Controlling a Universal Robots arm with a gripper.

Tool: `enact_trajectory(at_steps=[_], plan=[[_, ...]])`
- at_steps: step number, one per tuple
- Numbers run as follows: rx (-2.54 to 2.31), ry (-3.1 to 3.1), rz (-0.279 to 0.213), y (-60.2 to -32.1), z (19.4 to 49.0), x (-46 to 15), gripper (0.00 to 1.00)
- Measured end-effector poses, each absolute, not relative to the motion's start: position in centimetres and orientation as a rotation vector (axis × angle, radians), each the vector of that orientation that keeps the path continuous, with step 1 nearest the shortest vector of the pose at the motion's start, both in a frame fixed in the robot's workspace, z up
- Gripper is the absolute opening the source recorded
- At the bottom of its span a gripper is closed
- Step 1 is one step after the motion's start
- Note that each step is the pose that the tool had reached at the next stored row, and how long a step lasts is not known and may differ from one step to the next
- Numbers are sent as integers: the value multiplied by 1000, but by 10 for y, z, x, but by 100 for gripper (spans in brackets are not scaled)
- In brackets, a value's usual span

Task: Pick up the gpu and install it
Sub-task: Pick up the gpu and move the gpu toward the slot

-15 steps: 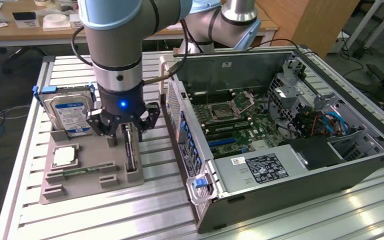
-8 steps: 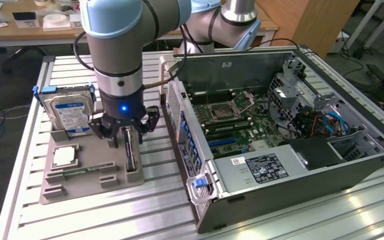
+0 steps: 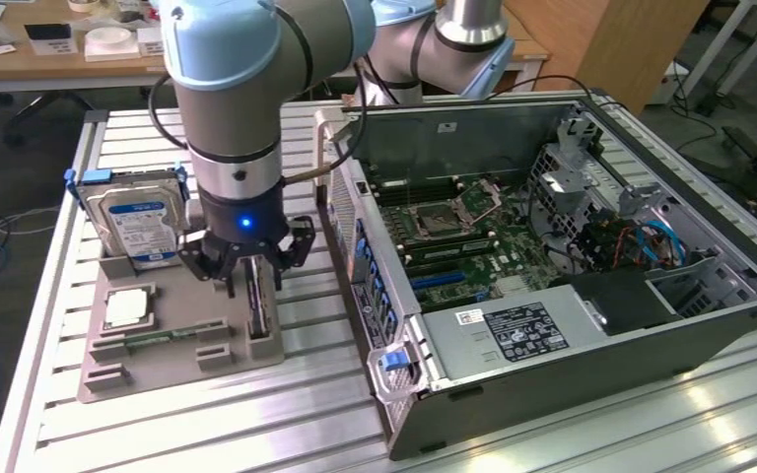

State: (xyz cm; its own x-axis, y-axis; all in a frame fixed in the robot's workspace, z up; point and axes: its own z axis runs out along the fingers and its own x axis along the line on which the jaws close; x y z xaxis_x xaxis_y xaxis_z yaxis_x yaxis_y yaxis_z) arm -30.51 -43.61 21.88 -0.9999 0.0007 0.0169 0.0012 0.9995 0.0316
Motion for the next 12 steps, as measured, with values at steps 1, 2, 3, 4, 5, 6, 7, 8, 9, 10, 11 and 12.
enact_trajectory(at_steps=[1, 2, 3, 4, 5, 6, 7, 8, 9, 10, 11, 12], plan=[[-2, -3124, -49, -436, 218, -305, 59], [-2, -3124, -49, -436, 217, -305, 59], [-2, -3124, -49, -436, 217, -305, 59], [-2, -3124, -49, -436, 217, -305, 59], [-2, -3124, -49, -436, 217, -305, 59], [-2, -3124, -49, -436, 217, -305, 58], [-2, -3125, -49, -436, 217, -305, 51], [-2, -3125, -49, -436, 217, -305, 51], [-2, -3125, -49, -436, 217, -305, 45], [-2, -3125, -49, -436, 216, -305, 45], [-2, -3125, -49, -436, 216, -305, 39], [-2, -3125, -49, -436, 216, -305, 33]])
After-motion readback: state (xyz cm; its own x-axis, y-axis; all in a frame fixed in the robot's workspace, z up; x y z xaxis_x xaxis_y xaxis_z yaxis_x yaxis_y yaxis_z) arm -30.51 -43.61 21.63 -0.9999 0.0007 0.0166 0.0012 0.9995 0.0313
